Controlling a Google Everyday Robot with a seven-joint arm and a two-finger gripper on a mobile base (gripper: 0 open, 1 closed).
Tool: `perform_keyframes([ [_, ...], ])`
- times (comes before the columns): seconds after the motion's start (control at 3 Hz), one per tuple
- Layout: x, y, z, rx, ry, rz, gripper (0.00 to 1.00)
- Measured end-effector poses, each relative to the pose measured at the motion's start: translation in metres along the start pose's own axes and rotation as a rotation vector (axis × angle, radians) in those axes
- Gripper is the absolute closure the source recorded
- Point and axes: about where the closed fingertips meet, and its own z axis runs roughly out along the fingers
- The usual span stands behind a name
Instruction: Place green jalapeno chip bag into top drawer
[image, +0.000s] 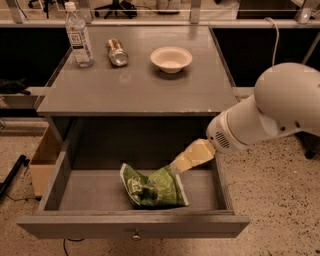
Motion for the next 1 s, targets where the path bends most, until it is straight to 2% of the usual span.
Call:
perform_keyframes([
  [0.33, -0.005, -0.021, -0.052, 0.071, -0.058, 0.038, 0.0],
  [0.67, 0.001, -0.05, -0.128, 0.175, -0.187, 0.12, 0.0],
  [1.0, 0.001, -0.05, -0.128, 0.175, -0.187, 0.12, 0.0],
])
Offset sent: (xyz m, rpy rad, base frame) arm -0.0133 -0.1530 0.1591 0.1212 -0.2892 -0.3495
